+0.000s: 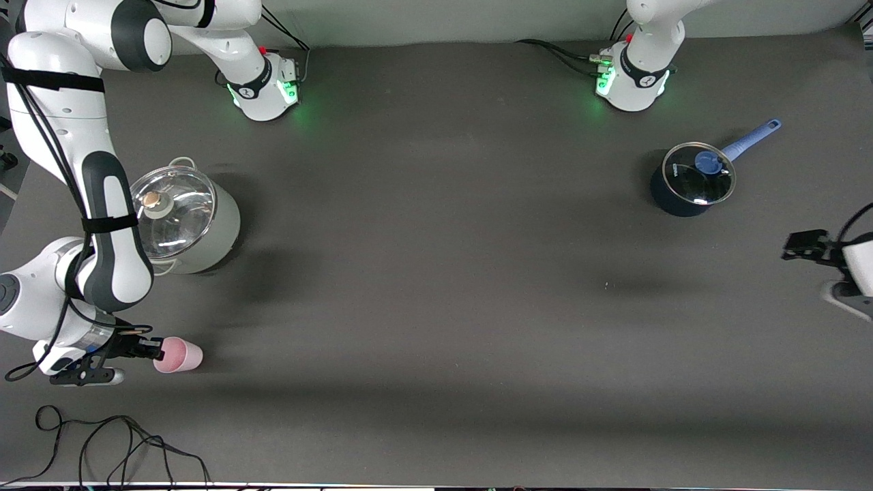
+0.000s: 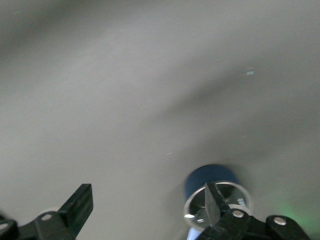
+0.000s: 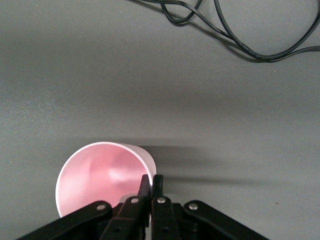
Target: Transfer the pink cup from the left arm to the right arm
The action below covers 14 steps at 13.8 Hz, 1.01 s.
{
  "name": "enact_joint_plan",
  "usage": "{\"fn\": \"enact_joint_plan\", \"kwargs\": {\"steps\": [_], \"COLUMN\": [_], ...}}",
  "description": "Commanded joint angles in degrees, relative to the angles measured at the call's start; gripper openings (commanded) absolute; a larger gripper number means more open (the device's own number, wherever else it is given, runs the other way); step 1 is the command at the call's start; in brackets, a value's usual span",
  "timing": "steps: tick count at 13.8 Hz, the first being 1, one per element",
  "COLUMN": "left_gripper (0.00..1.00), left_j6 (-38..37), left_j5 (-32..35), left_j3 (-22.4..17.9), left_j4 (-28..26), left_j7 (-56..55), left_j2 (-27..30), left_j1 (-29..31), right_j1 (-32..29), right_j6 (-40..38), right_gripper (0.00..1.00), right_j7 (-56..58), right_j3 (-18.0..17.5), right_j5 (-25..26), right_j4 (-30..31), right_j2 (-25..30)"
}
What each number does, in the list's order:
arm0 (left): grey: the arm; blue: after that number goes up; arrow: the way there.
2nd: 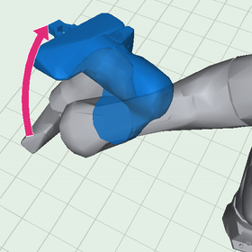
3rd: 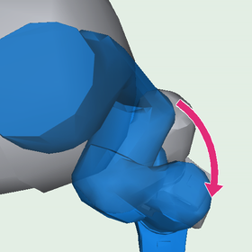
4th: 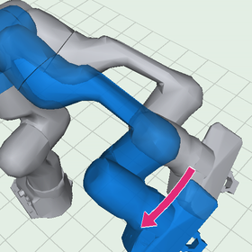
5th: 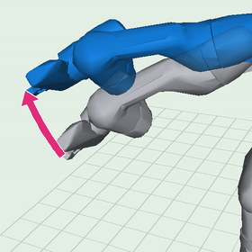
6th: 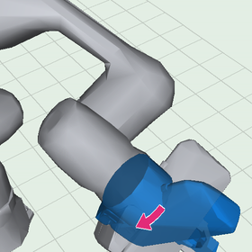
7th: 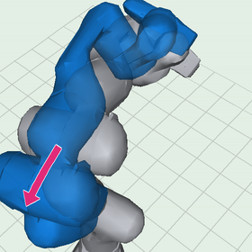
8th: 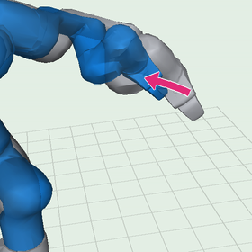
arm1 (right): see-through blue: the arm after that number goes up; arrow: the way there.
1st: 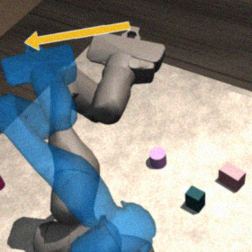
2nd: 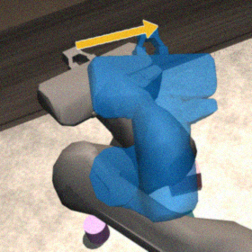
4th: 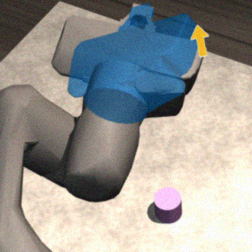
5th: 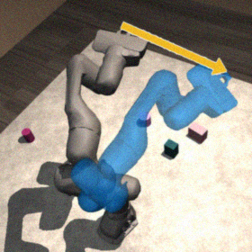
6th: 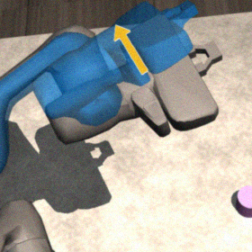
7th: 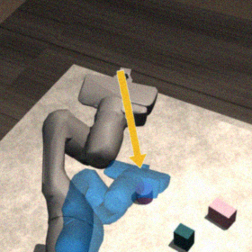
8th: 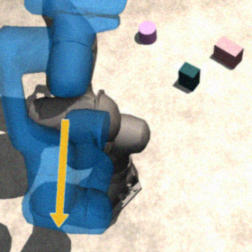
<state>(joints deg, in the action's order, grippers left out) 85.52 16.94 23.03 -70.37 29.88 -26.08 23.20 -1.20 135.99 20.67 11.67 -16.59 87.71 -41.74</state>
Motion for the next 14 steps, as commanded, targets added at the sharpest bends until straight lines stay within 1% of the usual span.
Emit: {"fn": "enact_joint_plan", "kwargs": {"steps": [1,2,3,5,6,7,8,10,13,14], "left_gripper": [1.0,1.0,1.0,1.0,1.0,1.0,1.0,1.0,1.0,1.0], "left_j6": [1.93,2.11,2.37,2.02,2.02,1.76,1.24,-0.07,-5.26,-6.23], "left_j5": [5.19,6.95,8.53,8.46,7.94,6.28,3.04,-3.46,-10.85,-13.31], "left_j3": [-0.44,-0.44,-0.44,-0.35,-0.35,-0.27,-0.35,-0.35,0.0,0.0], "left_j4": [0.15,0.15,-0.03,-0.2,-0.03,-0.03,0.06,0.15,0.06,-0.11], "left_j7": [-0.09,0.0,0.35,9.7,11.76,10.65,6.9,-6.16,-22.8,-27.46], "left_j2": [0.5,0.06,-0.29,-0.38,-0.29,0.14,0.5,1.81,4.18,5.15], "left_j1": [0.27,0.27,0.09,-0.26,-0.17,0.0,0.27,1.32,1.41,0.89], "right_j1": [0.05,0.05,0.05,0.05,0.05,0.05,-0.12,-0.04,0.4,0.58], "right_j6": [1.12,1.12,1.12,1.12,1.12,1.03,0.77,0.42,0.07,-1.85], "right_gripper": [0.0,0.0,0.05,0.39,0.81,0.9,0.97,0.99,0.99,0.99], "right_j7": [2.18,2.18,2.18,2.18,2.18,2.18,2.36,2.36,2.36,2.53], "right_j3": [0.02,0.02,0.02,0.02,0.02,0.02,0.02,0.1,0.28,0.63], "right_j5": [-1.96,-1.96,-1.96,-1.87,-1.87,-1.87,-1.87,-1.52,-0.9,-0.64], "right_j4": [0.18,0.18,0.18,0.18,0.18,0.18,0.18,0.18,0.18,0.09], "right_j2": [-0.36,-0.36,-0.36,-0.36,-0.36,-0.36,-0.36,-0.09,0.69,1.22]}}
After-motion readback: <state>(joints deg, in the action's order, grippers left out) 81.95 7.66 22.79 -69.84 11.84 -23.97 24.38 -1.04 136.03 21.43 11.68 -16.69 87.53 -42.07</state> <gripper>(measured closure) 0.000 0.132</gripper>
